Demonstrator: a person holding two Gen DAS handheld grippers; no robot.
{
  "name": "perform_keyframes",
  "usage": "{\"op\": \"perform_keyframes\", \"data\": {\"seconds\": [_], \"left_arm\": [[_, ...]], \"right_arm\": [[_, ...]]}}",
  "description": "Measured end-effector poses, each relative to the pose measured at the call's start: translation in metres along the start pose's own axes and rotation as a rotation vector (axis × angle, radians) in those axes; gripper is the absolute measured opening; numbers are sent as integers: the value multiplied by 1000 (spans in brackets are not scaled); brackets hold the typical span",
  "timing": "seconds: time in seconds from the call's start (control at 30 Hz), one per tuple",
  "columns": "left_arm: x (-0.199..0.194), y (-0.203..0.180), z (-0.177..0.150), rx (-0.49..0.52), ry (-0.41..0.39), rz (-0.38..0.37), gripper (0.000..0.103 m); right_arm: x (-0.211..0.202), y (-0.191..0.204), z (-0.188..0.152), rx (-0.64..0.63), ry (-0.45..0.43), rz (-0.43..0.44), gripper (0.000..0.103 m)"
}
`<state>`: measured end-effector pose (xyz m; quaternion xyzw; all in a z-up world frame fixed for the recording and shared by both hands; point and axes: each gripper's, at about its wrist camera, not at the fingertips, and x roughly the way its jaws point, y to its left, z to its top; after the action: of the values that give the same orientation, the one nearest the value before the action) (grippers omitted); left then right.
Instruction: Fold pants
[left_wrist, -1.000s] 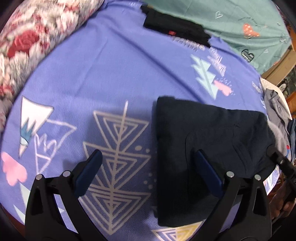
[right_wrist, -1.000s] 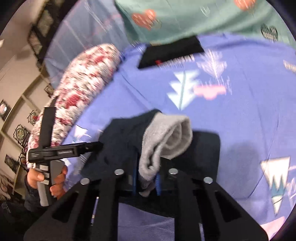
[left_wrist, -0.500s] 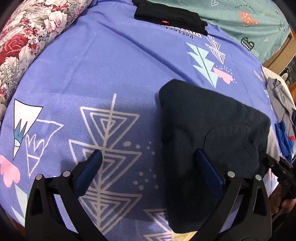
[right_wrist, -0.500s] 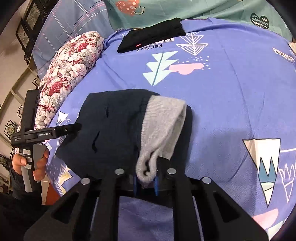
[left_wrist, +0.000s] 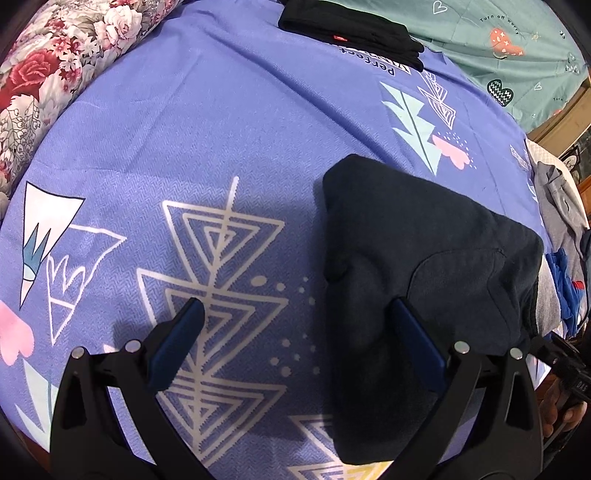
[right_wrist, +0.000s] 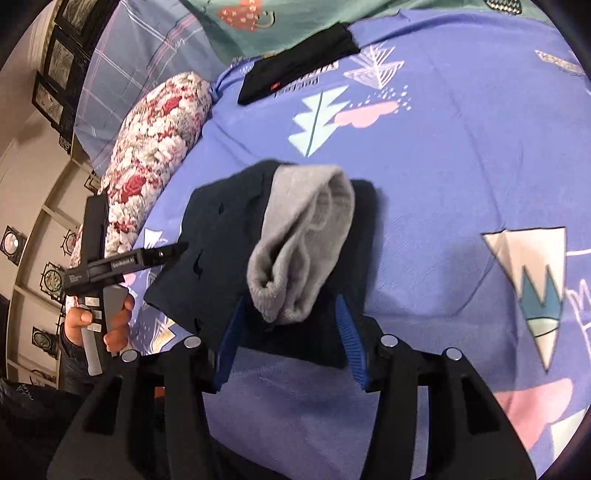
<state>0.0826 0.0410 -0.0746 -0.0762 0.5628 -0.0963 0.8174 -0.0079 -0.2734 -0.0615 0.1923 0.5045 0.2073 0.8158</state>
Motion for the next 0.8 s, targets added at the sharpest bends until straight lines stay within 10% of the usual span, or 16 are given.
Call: {"op": "perform_keyframes", "data": {"seconds": [0.23, 0.37, 0.5, 0.63, 0.73, 0.8], "left_arm": [[1, 0, -1, -6, -3, 1, 101], [1, 2, -1, -1, 1, 6, 101], [-7, 2, 2, 11, -7, -4, 101], [-21, -1, 5, 21, -52, -13, 101], [-9, -7, 5, 37, -22, -16, 101], [7, -11, 2, 45, 8, 9, 101]], "right_arm": [[23, 8, 18, 43, 22, -4, 57], [21, 16, 24, 29, -28, -26, 22], [-1, 33, 25, -52, -127, -40, 17], [-26, 38, 26, -102, -167, -36, 18], [0, 12, 25, -48, -35, -88, 22], [16, -4, 19, -13, 6, -135, 47]]}}
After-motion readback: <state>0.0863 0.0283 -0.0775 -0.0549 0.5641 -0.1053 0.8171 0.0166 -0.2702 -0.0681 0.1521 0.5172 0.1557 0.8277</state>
